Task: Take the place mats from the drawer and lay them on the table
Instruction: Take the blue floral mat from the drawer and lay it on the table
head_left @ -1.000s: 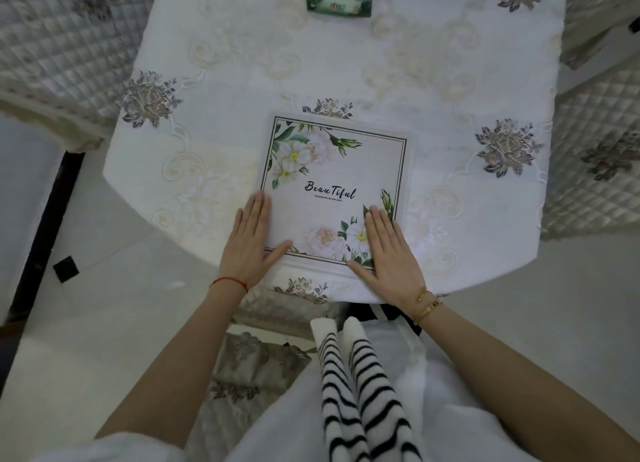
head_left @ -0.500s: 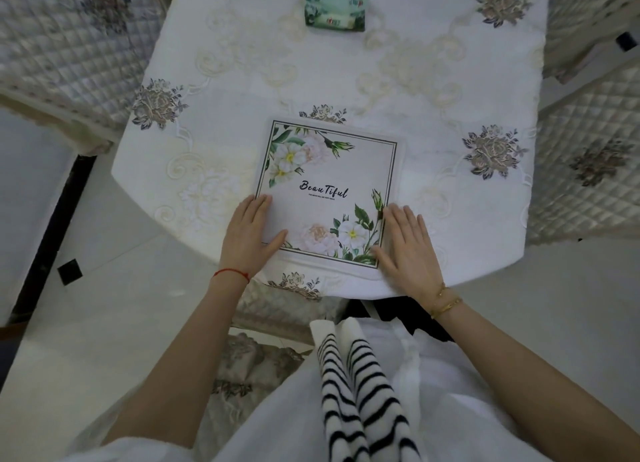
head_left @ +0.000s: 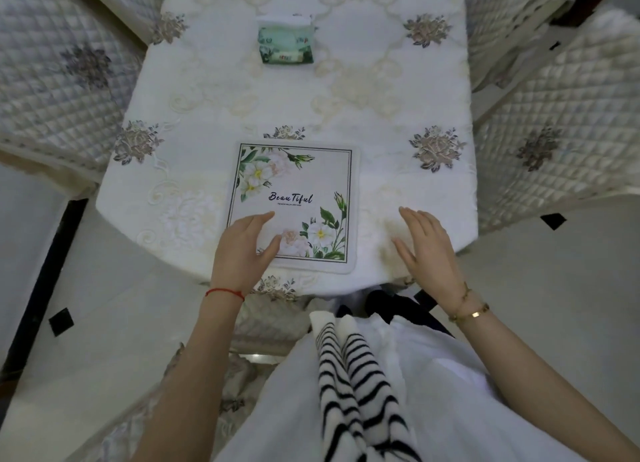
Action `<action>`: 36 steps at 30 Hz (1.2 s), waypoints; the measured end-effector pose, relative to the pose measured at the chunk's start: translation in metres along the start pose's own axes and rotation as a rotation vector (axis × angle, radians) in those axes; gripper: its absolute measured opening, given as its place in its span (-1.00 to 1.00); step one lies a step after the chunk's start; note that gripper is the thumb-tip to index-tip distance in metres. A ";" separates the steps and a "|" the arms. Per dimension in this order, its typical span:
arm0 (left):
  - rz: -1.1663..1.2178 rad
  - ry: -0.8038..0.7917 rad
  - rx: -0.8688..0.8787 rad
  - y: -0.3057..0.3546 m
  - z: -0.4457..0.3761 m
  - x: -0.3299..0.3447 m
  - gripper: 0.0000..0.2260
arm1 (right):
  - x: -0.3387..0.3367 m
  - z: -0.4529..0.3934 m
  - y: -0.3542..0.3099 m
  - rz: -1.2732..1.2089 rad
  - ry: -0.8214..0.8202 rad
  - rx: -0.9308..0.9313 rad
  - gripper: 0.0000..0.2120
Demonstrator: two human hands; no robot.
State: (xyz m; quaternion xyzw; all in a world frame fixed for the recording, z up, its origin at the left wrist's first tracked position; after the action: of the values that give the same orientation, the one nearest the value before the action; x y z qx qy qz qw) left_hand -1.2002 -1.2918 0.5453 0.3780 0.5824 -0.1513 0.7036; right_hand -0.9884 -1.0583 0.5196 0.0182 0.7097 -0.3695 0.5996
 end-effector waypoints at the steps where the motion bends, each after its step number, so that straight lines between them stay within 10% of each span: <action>1: -0.002 0.003 0.009 0.007 0.002 -0.002 -0.63 | -0.005 0.006 0.004 -0.003 0.012 0.002 -0.46; 36: -0.016 -0.257 0.792 0.483 0.123 0.145 -0.76 | -0.193 0.467 0.268 -0.054 0.563 0.744 -0.60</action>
State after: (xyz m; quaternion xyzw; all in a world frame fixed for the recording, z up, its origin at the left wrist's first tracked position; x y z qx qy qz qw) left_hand -0.7575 -1.0230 0.5858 0.5929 0.3894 -0.4149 0.5699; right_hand -0.4176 -1.0379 0.5485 0.3129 0.6644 -0.5950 0.3267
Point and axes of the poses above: each hand's wrist, its own z-axis away from the middle knuckle, its own x-axis out of the palm, y = z × x, the point moved 7 cm from there along -z, towards the middle knuckle, and after that the axes turned 10 degrees about -z, right-handed, at the moved point
